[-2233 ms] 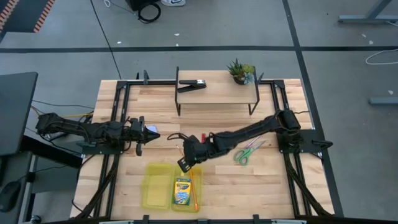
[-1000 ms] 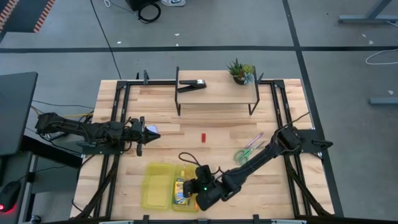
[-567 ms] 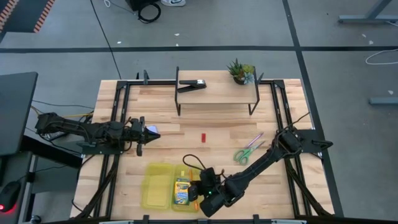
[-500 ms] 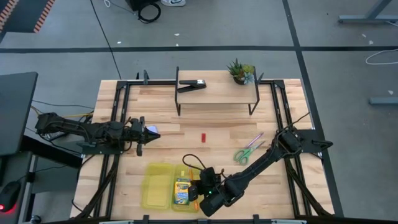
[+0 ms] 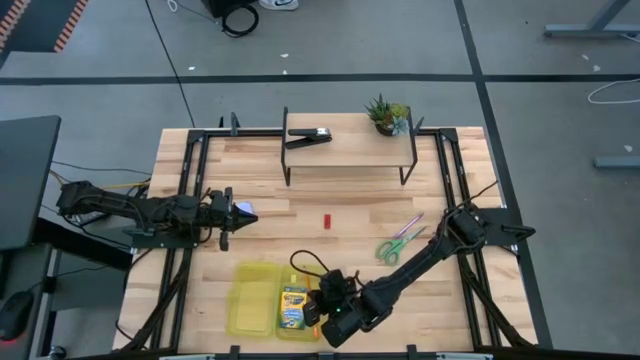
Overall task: Pack school essentials
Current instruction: Put the orange pencil into the yellow supply box
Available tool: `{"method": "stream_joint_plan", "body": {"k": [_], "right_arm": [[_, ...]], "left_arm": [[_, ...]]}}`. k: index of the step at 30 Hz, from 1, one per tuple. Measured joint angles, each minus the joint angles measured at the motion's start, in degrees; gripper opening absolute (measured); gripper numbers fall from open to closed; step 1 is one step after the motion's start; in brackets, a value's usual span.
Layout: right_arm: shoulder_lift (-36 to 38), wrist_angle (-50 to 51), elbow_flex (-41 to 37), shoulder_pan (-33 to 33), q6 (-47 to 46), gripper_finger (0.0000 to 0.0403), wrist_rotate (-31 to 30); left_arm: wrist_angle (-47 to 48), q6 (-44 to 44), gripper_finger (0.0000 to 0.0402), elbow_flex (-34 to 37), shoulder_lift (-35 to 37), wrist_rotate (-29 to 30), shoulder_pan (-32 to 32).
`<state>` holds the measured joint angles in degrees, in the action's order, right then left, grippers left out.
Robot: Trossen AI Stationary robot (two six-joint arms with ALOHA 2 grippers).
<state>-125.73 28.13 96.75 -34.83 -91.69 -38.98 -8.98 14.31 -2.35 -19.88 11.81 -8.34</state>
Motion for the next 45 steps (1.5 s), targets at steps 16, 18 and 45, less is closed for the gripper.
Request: {"method": "stream_joint_plan", "body": {"k": [16,18,45], "right_arm": [[-2.84,-4.09,0.0,-0.06,1.54,0.0052,2.36],[-2.87,-4.19,0.0,-0.06,1.52,0.0053,2.59],[-2.75,-4.31,1.37,3.02,2.42,0.0054,11.25]], "left_arm": [[0.07,0.0,0.0035,0.0,0.03,-0.02,0.0],[0.01,-0.02,0.0033,0.0,0.02,0.0,0.0],[-0.15,0.0,0.0024,0.0,0.04,0.0,0.0]]}}
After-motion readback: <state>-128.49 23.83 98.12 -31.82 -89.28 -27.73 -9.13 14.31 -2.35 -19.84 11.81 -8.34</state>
